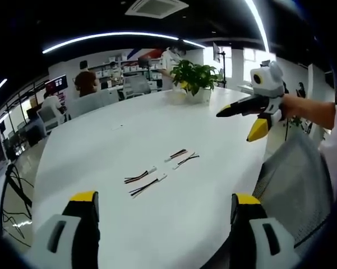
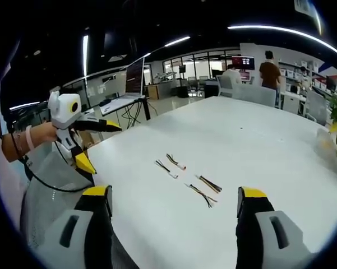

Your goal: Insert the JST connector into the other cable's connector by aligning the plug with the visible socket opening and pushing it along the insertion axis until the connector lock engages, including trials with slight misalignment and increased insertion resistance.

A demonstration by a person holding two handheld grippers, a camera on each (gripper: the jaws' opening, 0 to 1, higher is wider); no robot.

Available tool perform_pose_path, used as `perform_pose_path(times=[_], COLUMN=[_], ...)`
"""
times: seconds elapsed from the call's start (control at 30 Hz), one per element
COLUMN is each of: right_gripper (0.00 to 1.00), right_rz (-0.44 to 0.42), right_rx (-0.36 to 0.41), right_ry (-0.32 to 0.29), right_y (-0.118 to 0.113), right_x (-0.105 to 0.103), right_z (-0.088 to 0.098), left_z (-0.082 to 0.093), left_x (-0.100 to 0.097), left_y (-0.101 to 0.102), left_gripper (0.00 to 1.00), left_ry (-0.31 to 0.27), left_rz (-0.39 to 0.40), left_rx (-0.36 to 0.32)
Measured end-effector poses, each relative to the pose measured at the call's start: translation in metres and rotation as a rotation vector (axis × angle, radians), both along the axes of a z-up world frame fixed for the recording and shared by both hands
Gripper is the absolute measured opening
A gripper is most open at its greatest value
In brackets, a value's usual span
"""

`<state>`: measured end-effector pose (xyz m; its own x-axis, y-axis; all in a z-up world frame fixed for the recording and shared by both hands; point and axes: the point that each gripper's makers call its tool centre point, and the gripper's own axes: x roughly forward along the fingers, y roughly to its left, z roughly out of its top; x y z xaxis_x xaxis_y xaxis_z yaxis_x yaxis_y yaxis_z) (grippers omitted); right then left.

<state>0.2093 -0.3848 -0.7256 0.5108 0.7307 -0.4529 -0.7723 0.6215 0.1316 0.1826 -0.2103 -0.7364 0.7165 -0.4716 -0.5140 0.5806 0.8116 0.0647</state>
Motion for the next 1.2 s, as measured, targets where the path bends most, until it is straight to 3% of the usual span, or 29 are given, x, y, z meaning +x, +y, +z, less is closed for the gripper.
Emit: perform_pose_path(times=[1.0,1.2], right_gripper=[0.88,0.86], right_rz=[-0.006,-0.008], right_rx=[0.035,0.042], right_ry=[-0.036,-0.038], right_y=[0.019,0.02], right_x=[0.028,0.032], right_z=[0.008,0.008], left_z=[0.007,0.008], left_x=[0.028,0.032], left_y=[-0.007,-0.01], left_gripper=[0.94,0.9], left_ry=[-0.039,-0.048], left_rz=[-0.003,-0.001], left_rx=[-0.001,-0.011])
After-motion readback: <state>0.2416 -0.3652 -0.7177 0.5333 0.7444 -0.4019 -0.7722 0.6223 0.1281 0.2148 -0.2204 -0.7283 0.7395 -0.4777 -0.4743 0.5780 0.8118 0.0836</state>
